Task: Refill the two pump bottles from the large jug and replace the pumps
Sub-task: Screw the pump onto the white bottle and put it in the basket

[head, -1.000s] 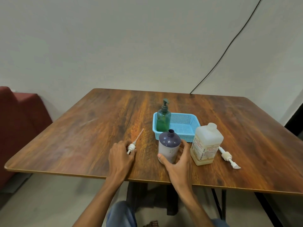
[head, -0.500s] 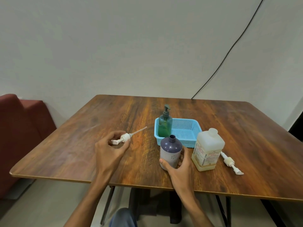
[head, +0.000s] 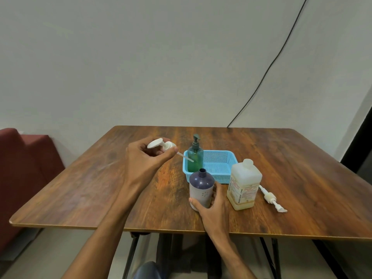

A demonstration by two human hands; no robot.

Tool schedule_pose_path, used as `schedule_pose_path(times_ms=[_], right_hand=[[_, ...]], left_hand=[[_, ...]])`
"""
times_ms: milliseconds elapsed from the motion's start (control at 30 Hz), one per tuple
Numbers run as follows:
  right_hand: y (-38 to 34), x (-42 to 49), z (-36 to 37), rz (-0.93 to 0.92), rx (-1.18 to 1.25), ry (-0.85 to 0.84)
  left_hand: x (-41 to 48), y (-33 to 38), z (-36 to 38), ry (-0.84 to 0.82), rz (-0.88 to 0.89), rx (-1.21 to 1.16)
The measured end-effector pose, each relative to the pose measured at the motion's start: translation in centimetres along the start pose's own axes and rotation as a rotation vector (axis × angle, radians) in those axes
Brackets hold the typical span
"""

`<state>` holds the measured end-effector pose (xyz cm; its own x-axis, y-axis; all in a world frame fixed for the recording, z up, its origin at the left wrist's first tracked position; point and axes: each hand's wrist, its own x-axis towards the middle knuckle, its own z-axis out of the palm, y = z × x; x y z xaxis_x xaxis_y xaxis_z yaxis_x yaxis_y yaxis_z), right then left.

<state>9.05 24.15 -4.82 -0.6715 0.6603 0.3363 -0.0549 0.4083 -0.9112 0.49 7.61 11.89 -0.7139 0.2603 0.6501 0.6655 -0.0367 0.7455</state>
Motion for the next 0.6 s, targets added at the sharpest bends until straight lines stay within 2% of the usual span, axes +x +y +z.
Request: schedule_pose_path(times_ms=[400,600], right_hand=[[0.3,-0.4,-0.5,-0.015,-0.023,-0.001],[0.5,-0.4,-0.3,-0.009,-0.019,0.004]], left_hand=[[0.9,0.5,3.6,-0.026,-0.080,0.013],[0.8,-0.1,5.9,-0.077,-0.149,0.115]])
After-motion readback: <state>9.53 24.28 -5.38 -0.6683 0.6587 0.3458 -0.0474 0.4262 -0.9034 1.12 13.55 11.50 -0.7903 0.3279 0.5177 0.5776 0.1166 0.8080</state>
